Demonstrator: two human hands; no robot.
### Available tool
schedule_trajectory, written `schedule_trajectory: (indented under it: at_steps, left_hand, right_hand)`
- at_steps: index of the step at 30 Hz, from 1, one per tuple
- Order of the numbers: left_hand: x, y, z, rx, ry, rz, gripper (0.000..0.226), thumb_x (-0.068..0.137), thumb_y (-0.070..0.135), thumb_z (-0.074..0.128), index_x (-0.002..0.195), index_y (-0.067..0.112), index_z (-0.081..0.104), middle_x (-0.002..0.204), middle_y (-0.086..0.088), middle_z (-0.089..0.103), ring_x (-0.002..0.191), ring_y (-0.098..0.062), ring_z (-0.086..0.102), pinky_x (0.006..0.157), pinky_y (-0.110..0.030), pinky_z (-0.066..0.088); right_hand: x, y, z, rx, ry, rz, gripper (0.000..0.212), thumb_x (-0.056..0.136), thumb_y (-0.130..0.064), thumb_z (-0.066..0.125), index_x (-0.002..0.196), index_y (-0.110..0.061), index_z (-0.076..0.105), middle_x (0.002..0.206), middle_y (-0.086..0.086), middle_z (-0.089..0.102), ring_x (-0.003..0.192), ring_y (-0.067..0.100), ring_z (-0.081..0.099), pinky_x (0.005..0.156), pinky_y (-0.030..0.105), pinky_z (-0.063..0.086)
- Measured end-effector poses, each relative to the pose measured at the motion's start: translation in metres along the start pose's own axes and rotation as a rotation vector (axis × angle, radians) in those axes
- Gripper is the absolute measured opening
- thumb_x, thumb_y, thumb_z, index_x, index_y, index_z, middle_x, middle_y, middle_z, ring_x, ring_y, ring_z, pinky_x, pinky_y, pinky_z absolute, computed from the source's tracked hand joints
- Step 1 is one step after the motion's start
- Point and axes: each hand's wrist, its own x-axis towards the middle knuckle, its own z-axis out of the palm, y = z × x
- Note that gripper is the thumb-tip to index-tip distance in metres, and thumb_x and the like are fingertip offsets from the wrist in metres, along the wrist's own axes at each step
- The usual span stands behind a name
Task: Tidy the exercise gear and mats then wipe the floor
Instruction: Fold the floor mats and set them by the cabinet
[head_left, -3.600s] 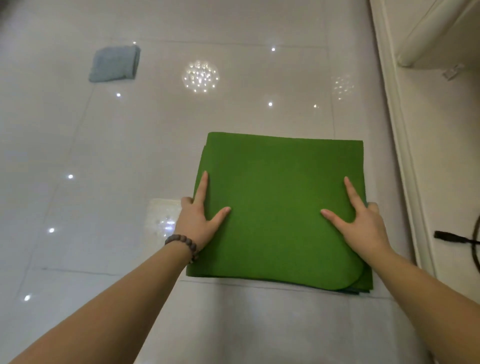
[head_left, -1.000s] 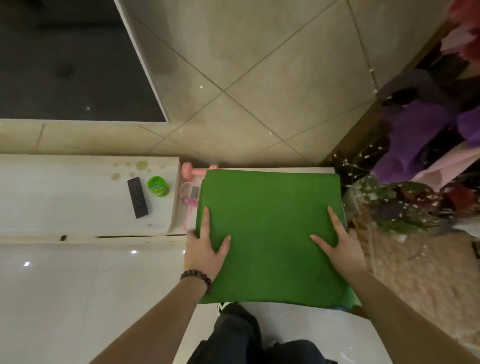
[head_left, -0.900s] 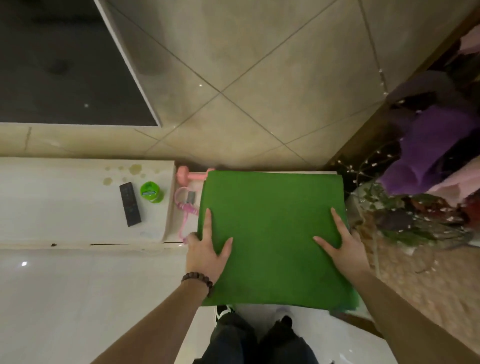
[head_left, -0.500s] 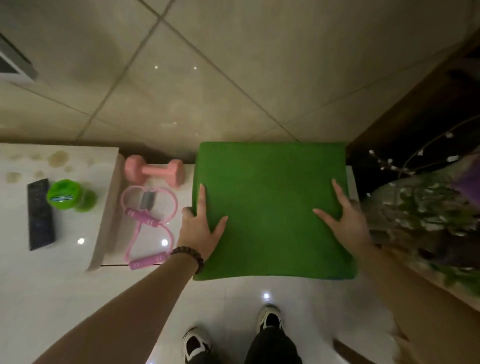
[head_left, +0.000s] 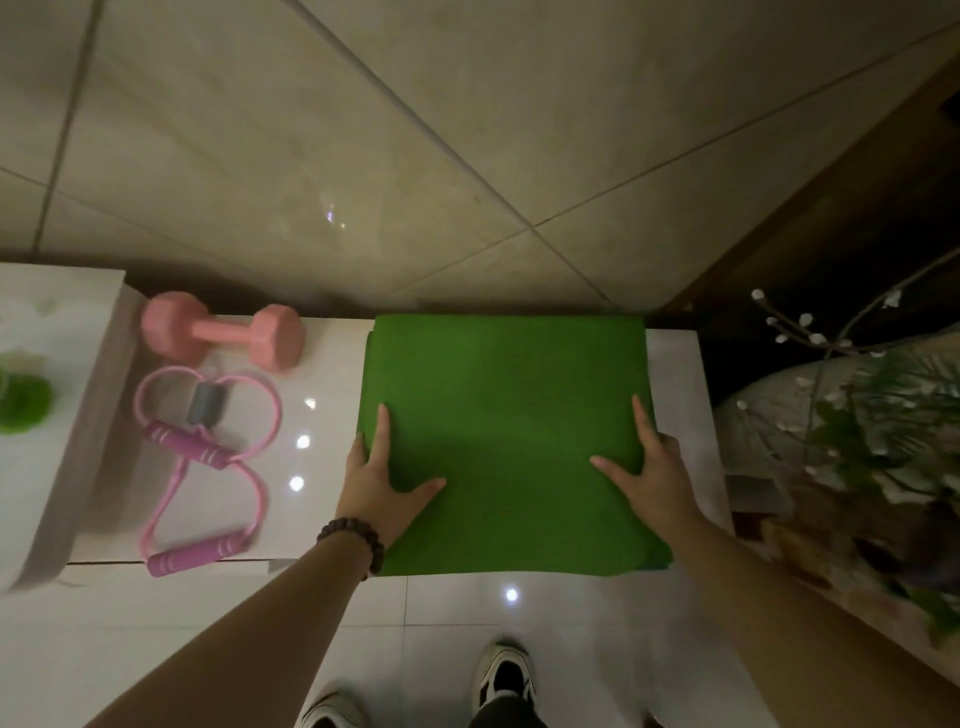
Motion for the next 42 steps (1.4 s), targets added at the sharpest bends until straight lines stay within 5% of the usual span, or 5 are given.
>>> schedule_trajectory:
  at_steps: [4,10,18,24,42]
  left_hand:
    - [0.008,0.016,0.015,-0.007,-0.030,0.048,0.117,0.073,0.045,0.078,0.142,0.053,-0.016,0.158,-0.003,0.009,0.142,-0.029,0.024,0.113,-0.049,0.032]
    - [0.015,0.024,0.030,0.217,-0.029,0.038,0.113,0.079,0.056,0.066,0.126,0.054,-0.037,0.158,-0.007,-0.001,0.146,-0.032,0.013,0.115,-0.048,0.029]
    - [0.009,0.018,0.036,0.259,-0.018,0.047,0.115,0.079,0.063,0.062,0.122,0.051,-0.044,0.157,-0.009,-0.010,0.147,-0.033,0.007,0.116,-0.047,0.027]
    - [-0.002,0.011,0.041,0.134,0.006,0.039,0.117,0.078,0.058,0.067,0.123,0.057,-0.041,0.158,-0.004,-0.015,0.147,-0.032,0.009,0.115,-0.047,0.029]
    - [0.011,0.001,0.027,0.258,-0.095,0.112,0.115,0.078,0.061,0.064,0.128,0.052,-0.039,0.158,-0.003,-0.019,0.148,-0.029,0.000,0.118,-0.045,0.023]
  right_hand:
    - [0.006,0.013,-0.015,-0.040,0.087,0.012,0.094,0.083,-0.044,0.067,0.149,-0.043,0.000,0.141,0.015,0.035,0.121,0.032,0.047,0.099,0.039,0.040]
    - [0.023,0.022,-0.011,-0.172,-0.061,0.069,0.091,0.088,-0.052,0.055,0.142,-0.047,-0.018,0.143,0.021,0.026,0.122,0.038,0.046,0.103,0.045,0.038]
    - [0.025,0.032,-0.022,-0.161,-0.095,-0.030,0.092,0.087,-0.043,0.061,0.145,-0.044,-0.010,0.145,0.018,0.029,0.125,0.036,0.044,0.103,0.041,0.037]
    - [0.040,0.028,-0.030,-0.123,-0.075,-0.115,0.086,0.087,-0.035,0.063,0.145,-0.047,0.000,0.143,0.016,0.032,0.126,0.034,0.042,0.105,0.039,0.035]
    - [0.022,0.017,-0.021,-0.131,-0.149,0.091,0.087,0.088,-0.034,0.062,0.143,-0.047,-0.005,0.144,0.020,0.026,0.124,0.038,0.043,0.106,0.040,0.034]
